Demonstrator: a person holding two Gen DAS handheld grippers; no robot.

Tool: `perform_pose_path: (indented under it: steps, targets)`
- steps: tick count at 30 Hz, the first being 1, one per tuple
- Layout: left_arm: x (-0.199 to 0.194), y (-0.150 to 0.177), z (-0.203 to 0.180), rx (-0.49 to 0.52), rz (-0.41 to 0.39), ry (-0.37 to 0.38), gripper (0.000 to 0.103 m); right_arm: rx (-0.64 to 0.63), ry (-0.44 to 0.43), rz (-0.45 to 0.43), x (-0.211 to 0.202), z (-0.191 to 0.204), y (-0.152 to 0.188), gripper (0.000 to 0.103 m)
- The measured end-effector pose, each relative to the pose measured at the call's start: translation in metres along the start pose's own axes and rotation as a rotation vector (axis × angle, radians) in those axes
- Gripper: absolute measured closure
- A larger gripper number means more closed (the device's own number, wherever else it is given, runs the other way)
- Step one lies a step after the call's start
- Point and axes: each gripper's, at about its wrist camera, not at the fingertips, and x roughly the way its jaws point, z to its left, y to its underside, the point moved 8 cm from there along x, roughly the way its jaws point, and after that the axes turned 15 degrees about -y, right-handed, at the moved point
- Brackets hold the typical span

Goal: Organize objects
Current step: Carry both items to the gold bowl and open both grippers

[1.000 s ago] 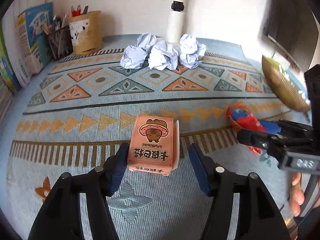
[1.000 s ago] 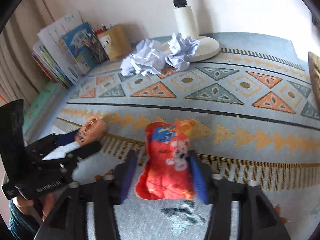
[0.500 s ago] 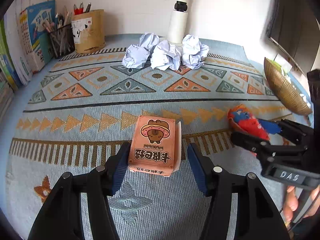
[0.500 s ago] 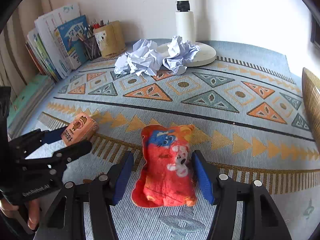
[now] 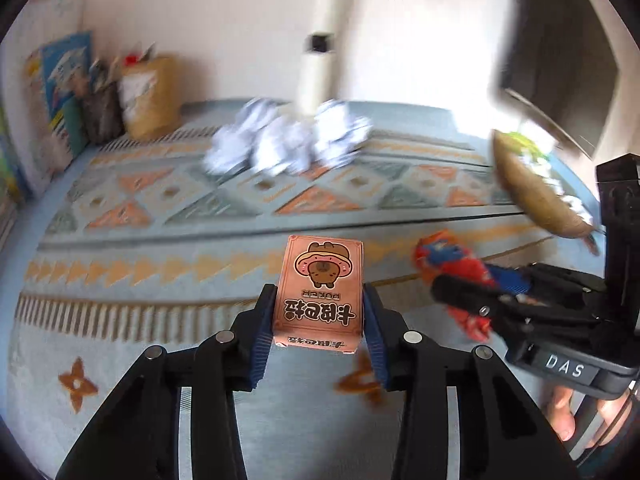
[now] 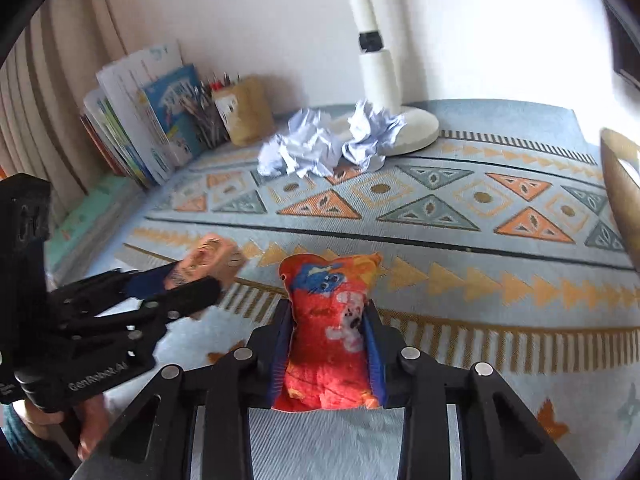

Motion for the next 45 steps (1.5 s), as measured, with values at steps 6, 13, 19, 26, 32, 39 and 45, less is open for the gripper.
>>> perform_pose_path:
  steps: [6,13,19,26,32,39,45]
  targets:
    - [-0.039,-0.060,-0.080,0.025,-0.106,0.185,0.065,0.046,0.103,-0.208,-0.125,-0.030,-0.046,0.070]
    - [-0.053,-0.128,-0.211,0.089,-0.145,0.398,0.065,0.294,0.243,-0.434,-0.241,-0.139,-0.087,0.070]
    - [-0.015,-0.145,-0.281,0.100,-0.114,0.442,0.061,0.364,0.390,-0.380,-0.249,-0.219,-0.086,0.069]
    - [0.012,-0.131,-0.256,0.062,-0.067,0.374,0.031,0.221,0.735,-0.245,-0.252,-0.229,-0.065,0.040]
    - [-0.017,-0.109,-0.162,0.008,-0.156,0.246,0.019,-0.098,0.778,-0.412,-0.251,-0.127,-0.089,0.004]
    - [-0.030,-0.062,-0.038,-0.052,-0.213,-0.006,0.002,-0.191,0.509,-0.416,-0.170,-0.028,-0.097,0.000]
    - [0.003,-0.029,0.027,-0.156,-0.142,-0.120,0.002,-0.021,0.372,-0.167,-0.041,-0.035,-0.047,0.000]
